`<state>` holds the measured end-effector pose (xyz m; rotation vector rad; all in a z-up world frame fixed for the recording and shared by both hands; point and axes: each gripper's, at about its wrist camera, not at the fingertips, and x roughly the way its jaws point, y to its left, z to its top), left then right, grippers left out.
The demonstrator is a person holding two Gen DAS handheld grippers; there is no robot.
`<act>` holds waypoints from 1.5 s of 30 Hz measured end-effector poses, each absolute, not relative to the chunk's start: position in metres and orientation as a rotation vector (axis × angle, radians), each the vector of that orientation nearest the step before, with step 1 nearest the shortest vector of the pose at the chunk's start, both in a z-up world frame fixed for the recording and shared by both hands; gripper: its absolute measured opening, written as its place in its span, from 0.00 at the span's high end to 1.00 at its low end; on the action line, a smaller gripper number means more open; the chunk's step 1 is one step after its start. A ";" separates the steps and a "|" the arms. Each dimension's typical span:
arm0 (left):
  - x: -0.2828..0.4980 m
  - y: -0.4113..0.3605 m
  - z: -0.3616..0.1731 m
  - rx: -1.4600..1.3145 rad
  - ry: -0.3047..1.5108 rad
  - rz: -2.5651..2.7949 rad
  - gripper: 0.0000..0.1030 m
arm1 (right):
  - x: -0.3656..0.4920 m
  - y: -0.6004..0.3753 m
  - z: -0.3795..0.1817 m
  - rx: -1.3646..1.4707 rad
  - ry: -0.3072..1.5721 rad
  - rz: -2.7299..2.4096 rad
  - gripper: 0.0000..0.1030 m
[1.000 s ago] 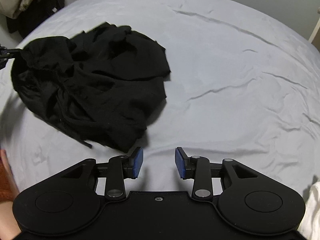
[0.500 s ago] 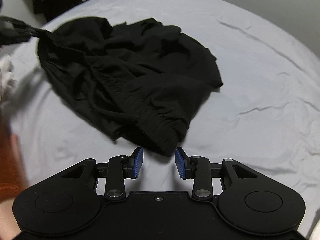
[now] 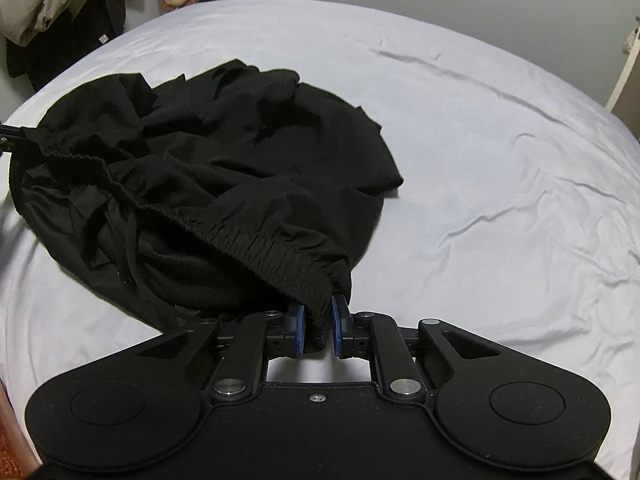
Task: Fold clothes
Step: 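Grasp the elastic waistband of the shorts with the right gripper, then lift the waistband with both grippers above the bed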
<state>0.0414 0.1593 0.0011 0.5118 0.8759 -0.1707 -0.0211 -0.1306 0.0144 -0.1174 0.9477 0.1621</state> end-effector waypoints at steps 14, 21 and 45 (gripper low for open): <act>0.037 0.165 0.032 0.450 0.801 -0.091 0.94 | -0.023 -0.136 0.034 -0.135 0.840 0.051 0.95; 0.027 0.154 0.091 0.427 0.726 -0.043 0.94 | -0.022 -0.136 0.086 -0.225 0.680 -0.026 0.96; -0.035 0.093 0.253 0.346 0.373 -0.087 0.94 | -0.077 -0.187 0.358 -0.209 0.147 -0.198 0.97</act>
